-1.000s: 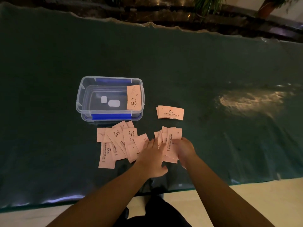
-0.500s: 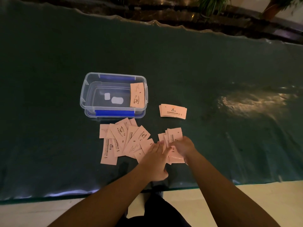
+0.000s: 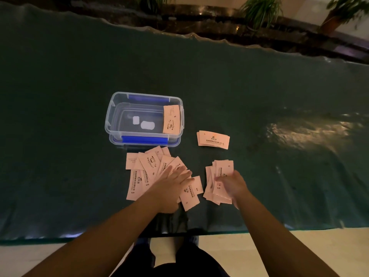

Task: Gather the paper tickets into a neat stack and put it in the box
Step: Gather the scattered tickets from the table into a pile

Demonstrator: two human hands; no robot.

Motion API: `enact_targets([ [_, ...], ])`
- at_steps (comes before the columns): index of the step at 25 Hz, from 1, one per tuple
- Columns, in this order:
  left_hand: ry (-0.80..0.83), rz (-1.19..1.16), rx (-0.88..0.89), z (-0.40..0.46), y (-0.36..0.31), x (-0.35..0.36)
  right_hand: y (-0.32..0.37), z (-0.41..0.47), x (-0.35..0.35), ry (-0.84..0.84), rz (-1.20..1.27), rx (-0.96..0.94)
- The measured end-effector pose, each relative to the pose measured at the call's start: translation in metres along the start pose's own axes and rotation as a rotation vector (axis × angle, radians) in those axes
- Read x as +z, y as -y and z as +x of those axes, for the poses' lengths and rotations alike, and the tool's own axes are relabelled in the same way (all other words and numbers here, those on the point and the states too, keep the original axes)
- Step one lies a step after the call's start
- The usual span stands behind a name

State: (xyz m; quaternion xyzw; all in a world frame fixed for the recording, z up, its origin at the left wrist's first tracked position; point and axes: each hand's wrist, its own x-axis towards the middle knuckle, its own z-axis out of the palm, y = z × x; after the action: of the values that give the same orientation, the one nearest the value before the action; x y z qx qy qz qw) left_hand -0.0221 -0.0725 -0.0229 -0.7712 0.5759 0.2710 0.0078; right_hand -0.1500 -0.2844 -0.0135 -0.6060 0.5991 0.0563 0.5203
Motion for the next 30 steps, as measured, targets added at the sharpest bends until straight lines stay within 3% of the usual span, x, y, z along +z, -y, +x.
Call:
enact_targets([
  [4,0.024,0.08,0.06,0.017,-0.004,-0.011,-0.007,-0.005,-0.004,0.006,0.069,0.006],
  [9,0.003,0.153,0.019,0.021,-0.003,-0.016,-0.013,-0.013,-0.012,0.003,0.133,0.033],
  [14,-0.082,0.071,-0.08,0.012,-0.012,-0.007,-0.014,-0.024,-0.012,0.062,0.258,0.143],
  [18,-0.125,-0.082,-0.222,0.007,-0.027,-0.003,-0.02,-0.035,0.004,0.166,0.258,0.197],
  [23,-0.155,-0.384,-0.326,0.008,-0.047,0.004,-0.026,-0.038,0.029,0.139,0.227,0.188],
  [30,-0.142,-0.543,-0.29,0.004,-0.049,0.004,-0.021,-0.034,0.037,0.123,0.21,0.157],
])
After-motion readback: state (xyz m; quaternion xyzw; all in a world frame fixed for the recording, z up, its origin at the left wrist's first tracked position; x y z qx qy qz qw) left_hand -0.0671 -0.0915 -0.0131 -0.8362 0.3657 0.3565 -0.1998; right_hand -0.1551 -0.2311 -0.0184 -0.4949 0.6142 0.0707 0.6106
